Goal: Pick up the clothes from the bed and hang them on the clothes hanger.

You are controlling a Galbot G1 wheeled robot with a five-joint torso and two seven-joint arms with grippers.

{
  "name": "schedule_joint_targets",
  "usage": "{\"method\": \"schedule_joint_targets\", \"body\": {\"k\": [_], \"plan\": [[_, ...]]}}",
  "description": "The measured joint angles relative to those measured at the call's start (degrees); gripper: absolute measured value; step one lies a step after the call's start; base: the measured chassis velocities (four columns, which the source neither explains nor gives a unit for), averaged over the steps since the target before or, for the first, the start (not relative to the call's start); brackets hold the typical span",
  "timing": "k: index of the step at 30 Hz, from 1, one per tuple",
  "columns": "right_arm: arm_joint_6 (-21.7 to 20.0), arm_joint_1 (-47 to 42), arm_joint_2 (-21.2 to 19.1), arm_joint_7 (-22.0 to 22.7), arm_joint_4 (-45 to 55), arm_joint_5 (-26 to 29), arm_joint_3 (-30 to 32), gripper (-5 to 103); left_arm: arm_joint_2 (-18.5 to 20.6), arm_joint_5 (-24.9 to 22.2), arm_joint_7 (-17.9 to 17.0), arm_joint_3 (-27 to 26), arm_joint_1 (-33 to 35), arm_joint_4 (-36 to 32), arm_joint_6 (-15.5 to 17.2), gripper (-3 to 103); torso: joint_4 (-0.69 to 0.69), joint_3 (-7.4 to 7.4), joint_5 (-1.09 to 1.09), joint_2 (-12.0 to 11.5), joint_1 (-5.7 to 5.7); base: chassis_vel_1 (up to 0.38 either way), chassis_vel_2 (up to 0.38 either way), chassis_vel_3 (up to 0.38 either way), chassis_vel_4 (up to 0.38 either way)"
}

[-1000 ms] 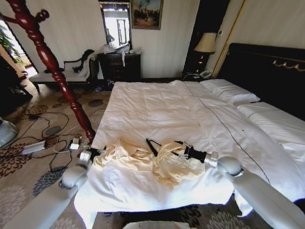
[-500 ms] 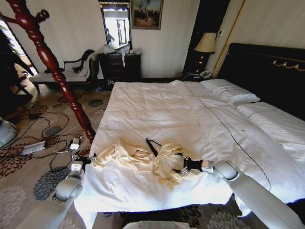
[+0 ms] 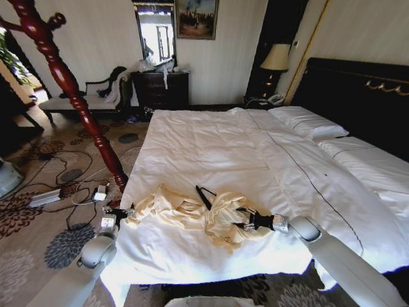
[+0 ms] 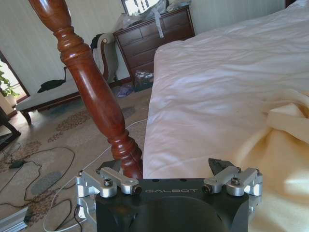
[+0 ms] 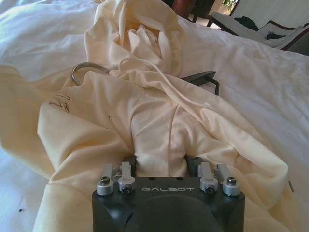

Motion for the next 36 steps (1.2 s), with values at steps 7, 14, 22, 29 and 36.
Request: {"method": "schedule_joint_targets", "body": {"k": [7,14,22,29,36], "plan": [[0.31,-0.32,-0.4,-2.37,0.87,1.44,0.3,29,0.0,-0.01,-0.27,-0.43,0.64,-0.56,0.02,100,0.0,0.01,0.01,-0.01,0.0,0.0,0.0,0.0,0.0],[1.41,-1.94,-2.68,-4.44,3.52,5.98,1.18,22,-0.16,0.32,-0.43,-0.49,0.82,-0.6,0.03,100,0.0,0.0,0.01,0.0,0.0,0.0,0.0,0.0,0.0],[2.31,-3.31,-6.58,-10.63,6.67,21.75,0.32,22,-0.34,0.92,-0.39,-0.13,0.87,-1.09,-0.47,100,0.0,0.01,0.01,-0.01,0.0,0.0,0.0,0.0,0.0],[-1.27,-2.54,-12.29,-13.16,12.0,40.07,-0.02,22,1.16,1.83,5.6,-0.77,1.23,-4.56,-6.01,100,-0.02,0.0,0.02,-0.01,0.0,0.0,0.0,0.0,0.0],[-6.44,0.57,-19.36,-13.02,21.38,62.55,0.47,22,1.6,-0.21,15.0,-1.01,2.58,-8.3,-13.36,100,0.01,0.0,0.0,0.0,0.0,0.0,0.0,0.0,0.0]]}}
